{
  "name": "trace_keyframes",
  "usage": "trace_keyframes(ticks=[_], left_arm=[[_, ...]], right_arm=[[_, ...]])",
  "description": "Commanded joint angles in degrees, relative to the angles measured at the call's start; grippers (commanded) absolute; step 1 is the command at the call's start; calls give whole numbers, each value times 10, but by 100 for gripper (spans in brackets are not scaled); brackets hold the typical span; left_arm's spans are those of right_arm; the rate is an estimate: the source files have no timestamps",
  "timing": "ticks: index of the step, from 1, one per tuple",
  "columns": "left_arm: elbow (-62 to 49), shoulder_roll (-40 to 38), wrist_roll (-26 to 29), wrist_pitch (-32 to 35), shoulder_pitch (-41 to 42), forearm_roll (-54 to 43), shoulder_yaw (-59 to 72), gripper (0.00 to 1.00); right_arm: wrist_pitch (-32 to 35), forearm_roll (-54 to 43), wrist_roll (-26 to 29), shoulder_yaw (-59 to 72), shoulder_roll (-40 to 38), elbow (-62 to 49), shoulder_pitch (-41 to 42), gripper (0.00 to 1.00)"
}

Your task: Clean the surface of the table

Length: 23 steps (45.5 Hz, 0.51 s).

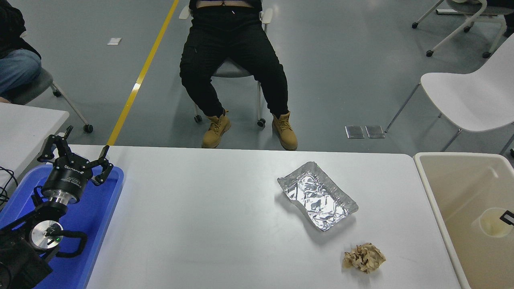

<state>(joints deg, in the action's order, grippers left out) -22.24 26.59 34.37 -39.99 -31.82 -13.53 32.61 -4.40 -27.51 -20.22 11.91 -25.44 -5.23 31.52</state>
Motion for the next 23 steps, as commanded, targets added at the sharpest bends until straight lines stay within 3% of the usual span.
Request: trace_keyframes(ticks=[1, 16, 23], left_arm=[[0, 0, 0, 0, 0, 0, 0, 100], [0, 0, 0, 0, 0, 0, 0, 100], [0, 0, 0, 0, 0, 0, 0, 100]], right_arm=[[-13, 41, 0, 0, 6, -1, 4, 98], [-11, 47, -3, -4, 13, -1, 85, 99], [4, 127, 0, -40, 8, -1, 136, 99]])
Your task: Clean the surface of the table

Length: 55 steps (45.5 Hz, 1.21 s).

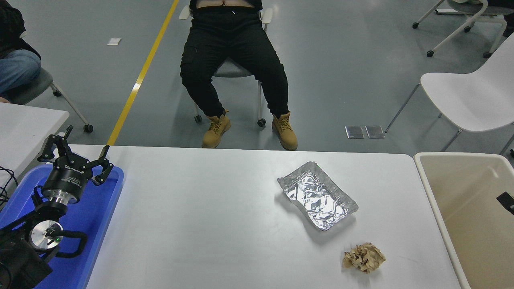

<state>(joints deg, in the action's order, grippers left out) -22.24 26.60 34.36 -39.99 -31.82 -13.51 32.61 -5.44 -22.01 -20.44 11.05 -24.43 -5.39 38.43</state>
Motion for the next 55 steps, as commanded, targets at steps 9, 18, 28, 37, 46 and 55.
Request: trace_keyframes(ticks=[9, 18, 28, 37, 46, 55], left_arm=[[0, 0, 0, 0, 0, 0, 0, 100], [0, 0, 0, 0, 0, 0, 0, 100], [0, -1, 0, 0, 0, 0, 0, 100], [0, 0, 0, 0, 0, 0, 0, 100], [0, 0, 0, 0, 0, 1, 0, 100], [0, -1, 0, 0, 0, 0, 0, 100]], right_arm=[[116, 192, 3, -103, -8, -1, 127, 99], [192, 212, 4, -178, -17, -1, 175, 99], [249, 212, 18, -224, -12, 6, 218, 99], [257, 210, 19, -214, -2, 6, 241, 99], [257, 210, 19, -213, 1, 6, 241, 99], [257, 210, 19, -213, 17, 6, 245, 99]])
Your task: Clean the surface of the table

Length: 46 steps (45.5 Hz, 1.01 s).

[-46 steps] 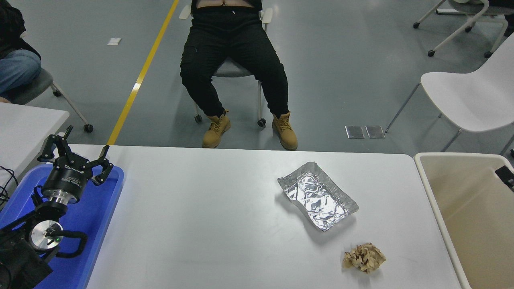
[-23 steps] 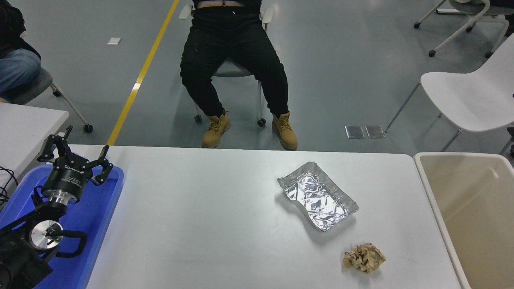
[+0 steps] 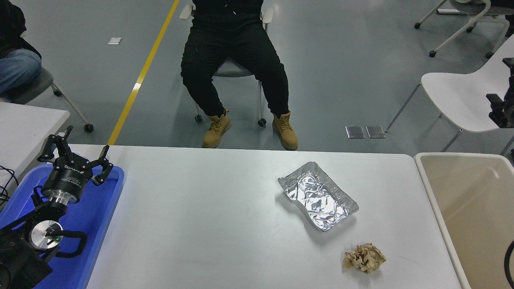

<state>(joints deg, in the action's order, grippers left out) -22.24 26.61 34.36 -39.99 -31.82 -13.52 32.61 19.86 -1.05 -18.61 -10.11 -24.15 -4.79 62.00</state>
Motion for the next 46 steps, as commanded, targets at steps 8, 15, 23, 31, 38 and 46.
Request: trace_keyframes(ticks=[8, 15, 23, 31, 38, 46], left_arm=[[0, 0, 0, 0, 0, 0, 0, 100], [0, -1, 0, 0, 0, 0, 0, 100], [0, 0, 0, 0, 0, 0, 0, 100], [0, 0, 0, 0, 0, 0, 0, 100], [0, 0, 0, 0, 0, 0, 0, 100], [0, 0, 0, 0, 0, 0, 0, 100]], right_arm=[[4, 1, 1, -2, 20, 0, 15, 99], [7, 3, 0, -18, 17, 0, 21, 99], [6, 49, 0, -58, 16, 28, 8, 99], [4, 111, 0, -96, 3, 98, -36, 99], [2, 117, 0, -165, 0, 160, -85, 99], [-14, 117, -4, -207, -17, 247, -139, 99]])
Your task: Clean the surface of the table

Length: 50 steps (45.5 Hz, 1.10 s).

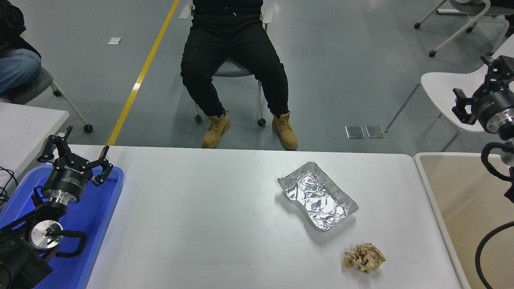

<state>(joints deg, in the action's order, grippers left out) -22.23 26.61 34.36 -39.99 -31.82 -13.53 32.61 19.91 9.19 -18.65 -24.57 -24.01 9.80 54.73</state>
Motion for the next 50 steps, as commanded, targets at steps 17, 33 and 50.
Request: trace_keyframes(ticks=[17, 33, 50], left_arm=[[0, 0, 0, 0, 0, 0, 0, 100], [0, 0, 0, 0, 0, 0, 0, 100], [0, -1, 0, 0, 0, 0, 0, 100]], right_arm=[[-31, 14, -7, -114, -39, 193, -159, 99], [-32, 12, -7, -108, -38, 183, -150, 99], [-30, 6, -7, -101, -54, 184, -147, 99]])
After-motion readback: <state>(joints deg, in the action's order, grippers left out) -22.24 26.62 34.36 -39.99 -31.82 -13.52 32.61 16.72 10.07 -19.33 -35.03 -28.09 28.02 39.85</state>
